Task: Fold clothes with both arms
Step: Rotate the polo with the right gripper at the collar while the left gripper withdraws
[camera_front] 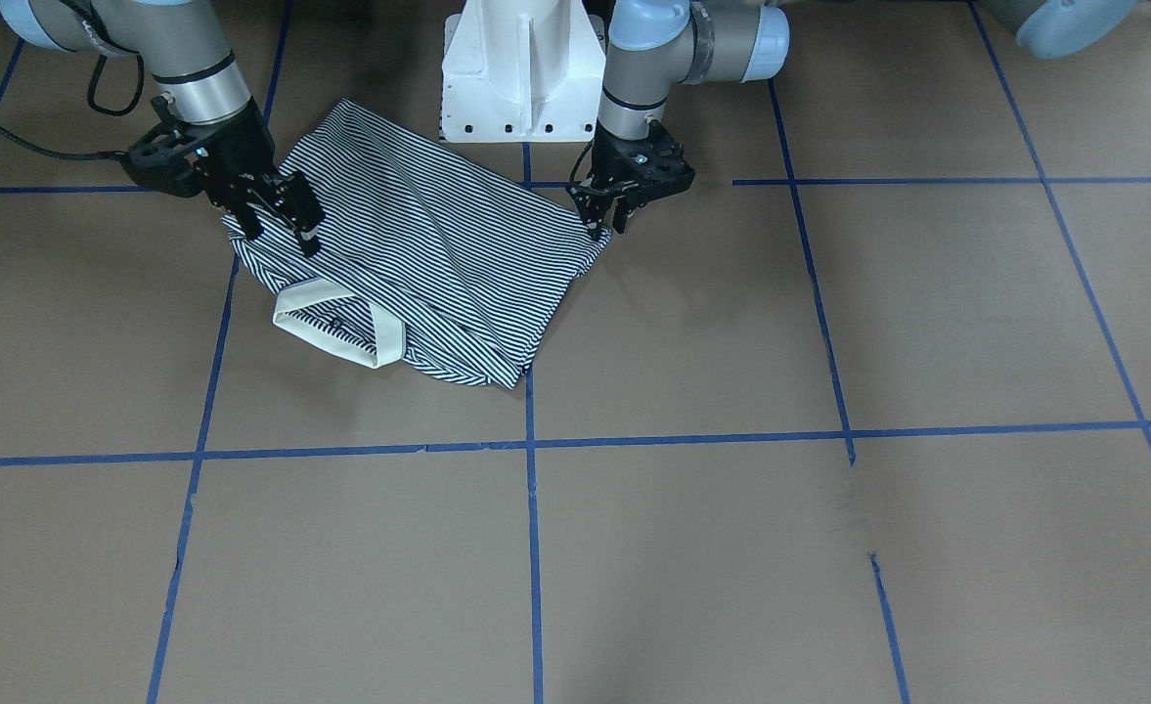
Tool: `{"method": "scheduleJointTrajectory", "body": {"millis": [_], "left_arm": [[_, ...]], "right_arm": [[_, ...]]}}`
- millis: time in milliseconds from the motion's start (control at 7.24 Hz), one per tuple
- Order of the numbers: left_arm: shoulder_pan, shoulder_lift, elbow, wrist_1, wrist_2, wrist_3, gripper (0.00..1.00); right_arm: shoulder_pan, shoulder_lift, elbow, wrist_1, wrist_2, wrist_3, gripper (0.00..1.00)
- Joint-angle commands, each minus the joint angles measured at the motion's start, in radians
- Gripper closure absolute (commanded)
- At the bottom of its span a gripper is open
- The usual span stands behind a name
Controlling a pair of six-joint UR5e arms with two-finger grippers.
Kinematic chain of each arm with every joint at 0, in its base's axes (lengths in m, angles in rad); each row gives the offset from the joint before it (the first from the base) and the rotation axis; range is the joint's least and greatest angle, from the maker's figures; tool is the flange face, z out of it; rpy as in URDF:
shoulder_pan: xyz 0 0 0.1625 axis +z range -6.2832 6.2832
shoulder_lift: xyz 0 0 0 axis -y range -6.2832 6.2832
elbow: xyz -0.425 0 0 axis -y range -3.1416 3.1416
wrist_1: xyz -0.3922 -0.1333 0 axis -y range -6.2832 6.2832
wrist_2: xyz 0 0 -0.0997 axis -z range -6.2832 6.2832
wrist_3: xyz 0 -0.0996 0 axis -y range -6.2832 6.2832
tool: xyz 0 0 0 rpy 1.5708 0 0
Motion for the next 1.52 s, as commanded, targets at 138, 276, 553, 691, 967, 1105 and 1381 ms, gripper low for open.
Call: {"method": "scheduleJointTrajectory", "body": {"millis": [138, 276, 553, 691, 967, 1105, 1381], "left_arm": [[0.0, -0.004, 0.0, -0.016, 0.001, -0.008, 1.0], [0.0, -0.004, -0.001, -0.016, 0.003, -0.006, 1.0], [-0.079, 0.012, -0.087, -0.006, 0.001, 0.065, 1.0], [-0.095, 0.108, -0.137, -0.02, 0.001, 0.152, 1.0], [-0.205, 0.141, -0.14, -0.101, -0.002, 0.248, 1.0], [-0.287, 0.123, -0.053, -0.18, -0.005, 0.266, 1.0], [-0.473, -0.135, 0.371, -0.374, -0.087, 0.398, 1.0]], "right_arm": [[0.0, 0.0, 0.002, 0.0, 0.001, 0.001, 0.0], [-0.002, 0.0, -0.001, 0.0, 0.001, 0.001, 0.0], [-0.002, 0.002, 0.007, 0.0, 0.001, 0.001, 0.0], [0.0, 0.002, 0.01, 0.0, 0.002, 0.002, 0.0], [0.0, 0.002, 0.02, 0.0, 0.002, 0.004, 0.0], [0.0, 0.002, 0.025, 0.0, 0.001, 0.005, 0.0], [0.006, 0.002, 0.024, 0.0, 0.001, 0.005, 0.0]]}}
